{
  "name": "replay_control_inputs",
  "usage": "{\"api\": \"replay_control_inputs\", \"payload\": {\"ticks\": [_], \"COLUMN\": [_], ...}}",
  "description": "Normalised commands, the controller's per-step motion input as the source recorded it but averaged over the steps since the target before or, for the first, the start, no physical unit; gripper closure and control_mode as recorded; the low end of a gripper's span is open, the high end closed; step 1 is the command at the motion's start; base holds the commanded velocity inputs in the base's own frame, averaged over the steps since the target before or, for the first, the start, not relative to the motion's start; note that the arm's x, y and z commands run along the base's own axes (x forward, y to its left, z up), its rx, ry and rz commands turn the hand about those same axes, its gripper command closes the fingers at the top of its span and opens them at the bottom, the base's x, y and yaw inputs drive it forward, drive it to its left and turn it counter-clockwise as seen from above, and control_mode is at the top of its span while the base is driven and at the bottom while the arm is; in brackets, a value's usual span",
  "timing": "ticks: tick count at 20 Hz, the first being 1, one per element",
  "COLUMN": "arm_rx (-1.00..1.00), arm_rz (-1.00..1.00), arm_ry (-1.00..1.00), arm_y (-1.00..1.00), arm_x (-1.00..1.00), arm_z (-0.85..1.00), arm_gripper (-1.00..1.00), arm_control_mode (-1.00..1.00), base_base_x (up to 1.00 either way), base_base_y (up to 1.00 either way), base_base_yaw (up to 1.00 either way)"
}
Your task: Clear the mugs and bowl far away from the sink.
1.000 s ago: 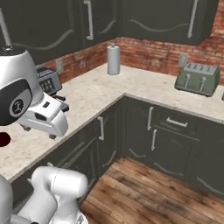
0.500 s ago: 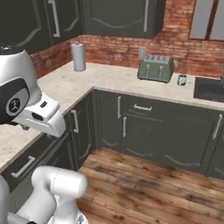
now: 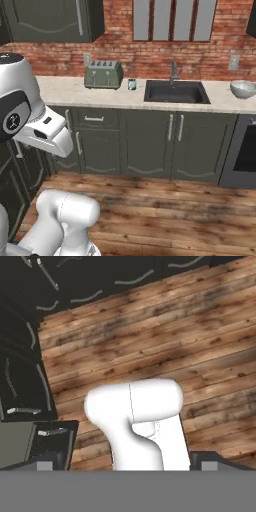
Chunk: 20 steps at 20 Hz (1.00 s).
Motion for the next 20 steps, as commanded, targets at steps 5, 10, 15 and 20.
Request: {"api": "replay_control_inputs", "payload": {"ticks": [5,10,15,20], "arm_rx": [0.0,0.0,0.0,0.0], "arm_rz": [0.0,0.0,0.0,0.0], "arm_ry": [0.0,0.0,0.0,0.0], "arm_y": [0.0,0.0,0.0,0.0], "arm_x": [0.0,0.0,0.0,0.0], "arm_z": [0.0,0.0,0.0,0.0], "arm_gripper": [-1.0,-1.0,-1.0,-1.0], "arm_control_mode": [1.0,1.0,1.0,1.0], "base_base_x": [0.35,-0.82,0.21,0.82], "base_base_y": [-0.62,-0.92,-0.69,-0.53], "base_base_yaw": [-0.22,-0.06,-0.01,0.0]}}
